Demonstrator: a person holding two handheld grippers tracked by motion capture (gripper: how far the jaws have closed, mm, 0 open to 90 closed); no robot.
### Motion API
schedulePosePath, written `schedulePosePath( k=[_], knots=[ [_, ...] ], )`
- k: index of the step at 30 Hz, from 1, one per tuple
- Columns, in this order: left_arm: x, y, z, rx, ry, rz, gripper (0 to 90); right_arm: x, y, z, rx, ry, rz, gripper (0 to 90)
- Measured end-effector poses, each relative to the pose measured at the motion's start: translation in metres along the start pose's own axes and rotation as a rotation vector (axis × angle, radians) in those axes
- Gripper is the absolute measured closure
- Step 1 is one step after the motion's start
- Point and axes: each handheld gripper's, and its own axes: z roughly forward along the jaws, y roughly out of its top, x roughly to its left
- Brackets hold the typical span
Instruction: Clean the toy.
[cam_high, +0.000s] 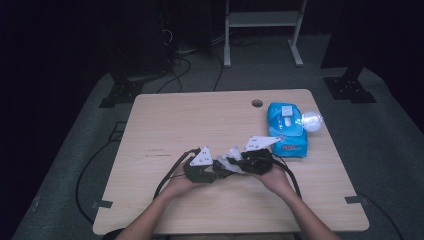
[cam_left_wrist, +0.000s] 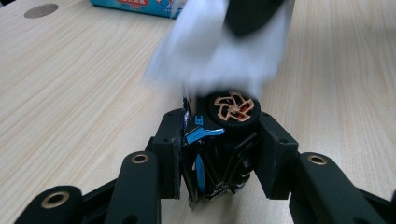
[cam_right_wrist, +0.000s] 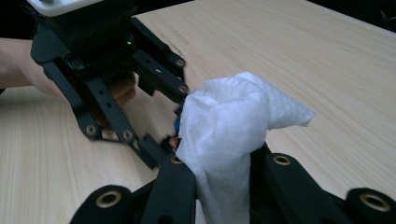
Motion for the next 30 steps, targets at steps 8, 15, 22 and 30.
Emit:
schedulePosePath(
  k=[8, 15, 22, 30],
  knots=[
    [0.001, 0.0, 0.0, -0.002, -0.004, 0.003, 57.7, 0.005, -0.003, 0.016, 0.023, -0.016, -0.034, 79.4],
    [0.001, 0.0, 0.0, -0.006, -0.007, -0.004, 57.5, -0.01, -0.012, -0.003, 0.031, -0.068, -0.006, 78.5],
    [0.002, -0.001, 0.0, -0.008, -0.009, -0.009, 57.5, -0.007, -0.008, -0.013, 0.061, -0.095, -0.041, 51.2],
    [0.002, -0.001, 0.0, -0.008, -0.009, -0.008, 57.3, -0.006, -0.005, -0.03, 0.043, -0.121, -0.05, 45.6]
  ],
)
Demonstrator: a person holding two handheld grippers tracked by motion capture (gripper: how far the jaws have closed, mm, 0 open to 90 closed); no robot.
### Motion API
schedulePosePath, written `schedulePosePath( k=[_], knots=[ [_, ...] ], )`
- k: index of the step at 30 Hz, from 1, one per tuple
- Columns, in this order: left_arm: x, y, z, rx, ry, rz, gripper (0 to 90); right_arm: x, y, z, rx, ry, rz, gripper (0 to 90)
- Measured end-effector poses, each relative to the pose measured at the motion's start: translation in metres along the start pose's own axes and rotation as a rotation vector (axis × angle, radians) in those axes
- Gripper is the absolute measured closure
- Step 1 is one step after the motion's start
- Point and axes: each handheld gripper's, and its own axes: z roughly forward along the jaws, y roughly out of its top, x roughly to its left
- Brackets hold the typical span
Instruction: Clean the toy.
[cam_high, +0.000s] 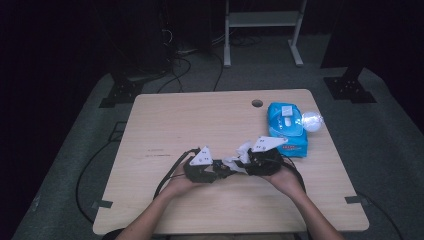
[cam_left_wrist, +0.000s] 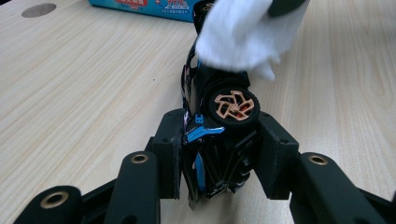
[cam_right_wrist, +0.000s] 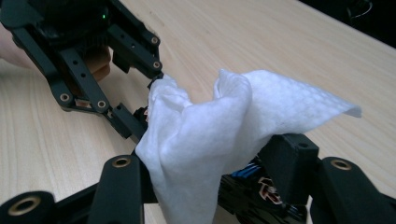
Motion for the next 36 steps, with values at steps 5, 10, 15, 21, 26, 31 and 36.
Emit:
schedulePosePath(
  k=[5, 10, 15, 21, 26, 31, 36],
  knots=[
    [0.0, 0.0, 0.0, 0.0, 0.001, 0.002, 57.3, 0.001, 0.001, -0.004, -0.001, -0.042, -0.032, 71.3],
    [0.0, 0.0, 0.0, -0.003, 0.001, 0.001, 57.4, 0.007, 0.001, 0.011, 0.008, -0.064, -0.053, 80.4],
    [0.001, 0.0, 0.001, -0.006, -0.001, -0.001, 57.5, 0.021, 0.0, 0.035, -0.008, -0.032, -0.049, 81.2],
    [0.001, 0.0, 0.0, -0.004, -0.002, 0.0, 57.6, 0.034, 0.004, 0.047, -0.047, 0.023, -0.067, 81.1],
    [0.001, 0.0, 0.0, -0.01, -0.004, -0.006, 57.7, 0.021, -0.002, 0.035, -0.023, -0.085, -0.096, 81.1],
    [0.0, 0.0, 0.001, -0.007, -0.003, -0.001, 57.7, 0.008, -0.011, 0.025, -0.026, -0.13, -0.06, 81.2],
    [0.0, 0.001, 0.002, -0.01, -0.004, -0.004, 57.8, 0.019, -0.008, 0.033, -0.052, -0.083, -0.052, 81.2]
  ],
)
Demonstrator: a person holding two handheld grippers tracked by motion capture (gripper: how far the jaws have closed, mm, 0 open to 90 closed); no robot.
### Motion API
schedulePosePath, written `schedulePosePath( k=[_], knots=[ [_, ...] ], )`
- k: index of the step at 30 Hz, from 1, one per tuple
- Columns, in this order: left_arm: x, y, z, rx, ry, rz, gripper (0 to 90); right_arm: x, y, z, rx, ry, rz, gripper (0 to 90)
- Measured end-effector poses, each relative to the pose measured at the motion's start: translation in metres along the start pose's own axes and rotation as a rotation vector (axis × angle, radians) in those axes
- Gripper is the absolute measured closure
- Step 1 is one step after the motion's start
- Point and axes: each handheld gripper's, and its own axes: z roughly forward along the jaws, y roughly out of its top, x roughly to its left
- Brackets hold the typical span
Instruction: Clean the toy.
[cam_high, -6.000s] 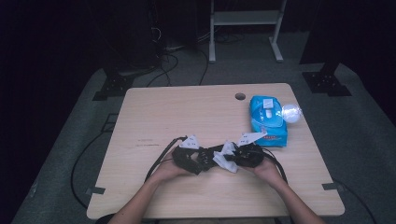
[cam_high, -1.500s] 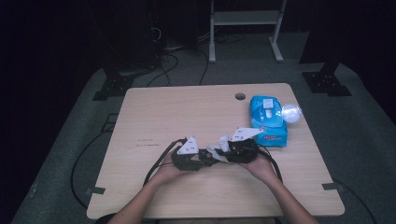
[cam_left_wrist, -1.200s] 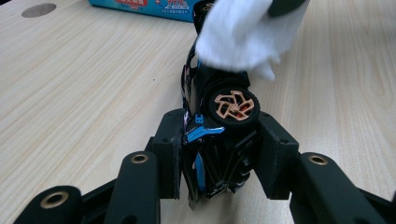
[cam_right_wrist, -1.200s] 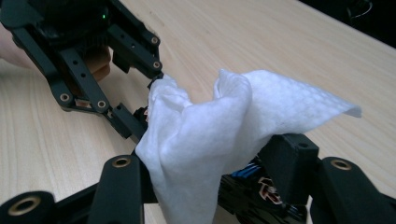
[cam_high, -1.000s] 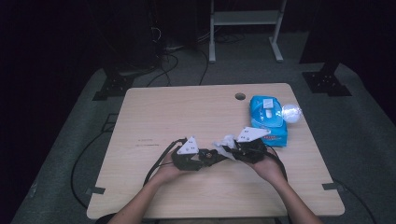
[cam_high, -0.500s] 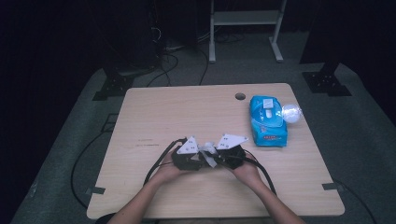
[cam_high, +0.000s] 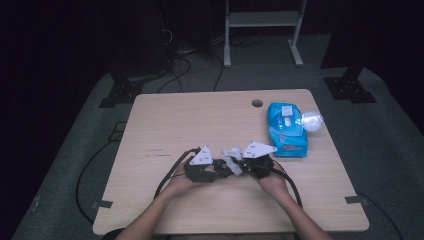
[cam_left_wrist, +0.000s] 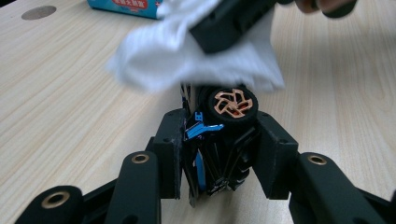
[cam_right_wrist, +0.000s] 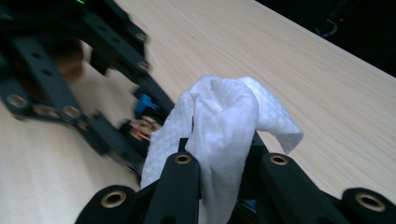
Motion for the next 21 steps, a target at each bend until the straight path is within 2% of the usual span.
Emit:
schedulePosePath(
  k=[4, 6, 10, 12, 16, 18, 19, 21],
  knots=[
    [0.001, 0.0, -0.001, 0.01, 0.004, 0.011, 57.9, 0.016, 0.007, 0.013, -0.027, 0.065, -0.006, 81.1],
    [0.002, -0.001, -0.002, 0.009, 0.002, 0.004, 58.0, 0.02, 0.009, 0.015, -0.03, 0.057, -0.035, 81.1],
    [0.001, -0.001, -0.001, 0.001, 0.003, -0.003, 58.1, 0.01, 0.006, 0.008, -0.021, 0.035, -0.03, 81.1],
    [0.001, -0.001, -0.001, 0.002, 0.003, 0.0, 58.1, 0.002, 0.002, 0.0, -0.005, -0.021, -0.041, 81.0],
    [0.001, -0.001, -0.001, 0.005, 0.003, 0.009, 58.1, -0.015, -0.01, -0.013, 0.017, -0.079, -0.023, 81.1],
    [0.001, 0.0, -0.001, 0.006, 0.001, 0.01, 58.1, -0.023, -0.015, -0.019, 0.003, -0.097, 0.002, 81.1],
    [0.001, 0.0, -0.001, 0.005, 0.001, 0.011, 58.1, -0.025, -0.016, -0.022, 0.015, -0.124, -0.011, 81.1],
    [0.001, 0.0, -0.001, 0.005, 0.001, 0.009, 58.1, -0.031, -0.02, -0.027, 0.02, -0.148, 0.0, 81.1]
  ],
)
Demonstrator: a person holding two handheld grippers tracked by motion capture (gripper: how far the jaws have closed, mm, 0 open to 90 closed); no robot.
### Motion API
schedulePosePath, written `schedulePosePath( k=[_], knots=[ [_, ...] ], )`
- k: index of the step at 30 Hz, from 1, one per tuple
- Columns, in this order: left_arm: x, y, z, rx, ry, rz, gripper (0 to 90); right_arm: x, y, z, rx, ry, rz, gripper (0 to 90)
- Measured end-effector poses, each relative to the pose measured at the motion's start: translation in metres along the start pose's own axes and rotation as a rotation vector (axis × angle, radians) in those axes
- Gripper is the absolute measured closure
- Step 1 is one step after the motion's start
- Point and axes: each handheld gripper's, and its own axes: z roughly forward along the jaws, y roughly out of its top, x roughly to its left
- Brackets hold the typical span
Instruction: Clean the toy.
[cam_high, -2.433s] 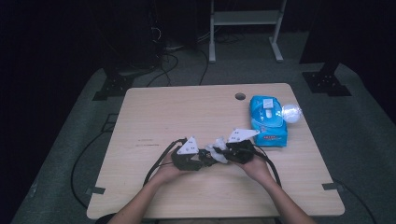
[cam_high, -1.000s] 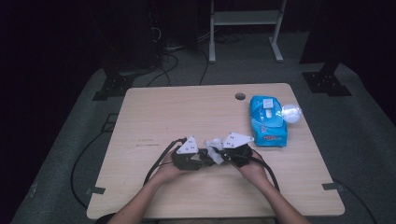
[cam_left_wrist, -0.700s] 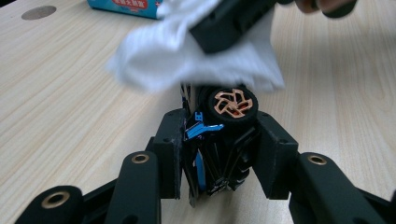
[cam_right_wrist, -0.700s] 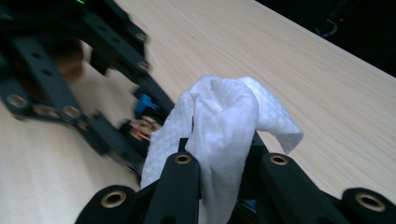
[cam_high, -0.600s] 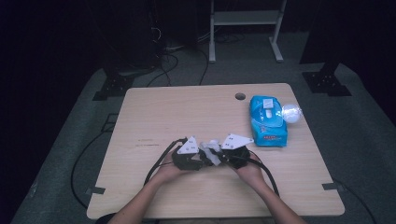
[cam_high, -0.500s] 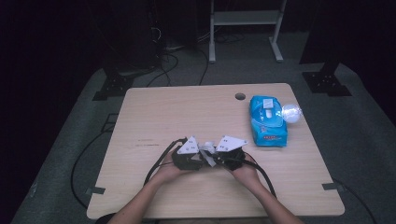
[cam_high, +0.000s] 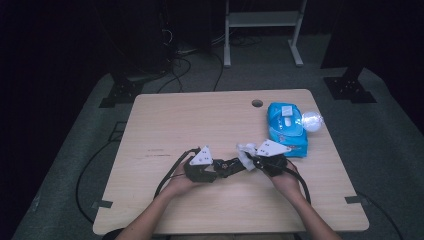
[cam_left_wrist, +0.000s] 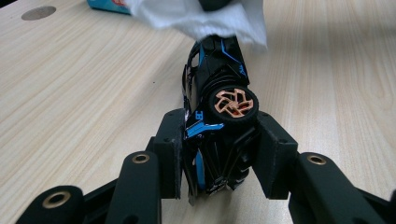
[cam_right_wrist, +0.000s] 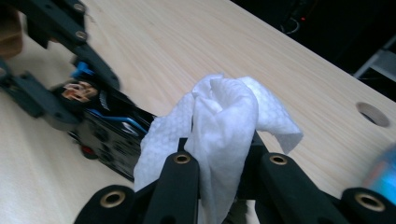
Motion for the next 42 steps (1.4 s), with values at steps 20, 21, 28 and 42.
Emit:
schedulePosePath(
  k=[20, 21, 28, 42],
  knots=[
    [0.0, 0.0, -0.001, 0.002, 0.001, 0.002, 58.1, 0.016, 0.002, 0.003, -0.046, 0.068, 0.005, 81.1],
    [0.0, 0.0, -0.001, 0.002, 0.001, 0.003, 58.1, 0.012, 0.001, 0.001, -0.044, 0.053, 0.009, 81.1],
    [-0.001, 0.0, 0.0, 0.002, -0.001, 0.006, 58.1, -0.015, -0.017, -0.013, -0.025, -0.03, 0.07, 81.1],
    [-0.001, 0.0, 0.0, 0.003, -0.002, 0.009, 58.1, -0.005, -0.014, -0.014, -0.04, -0.001, 0.038, 81.0]
  ],
)
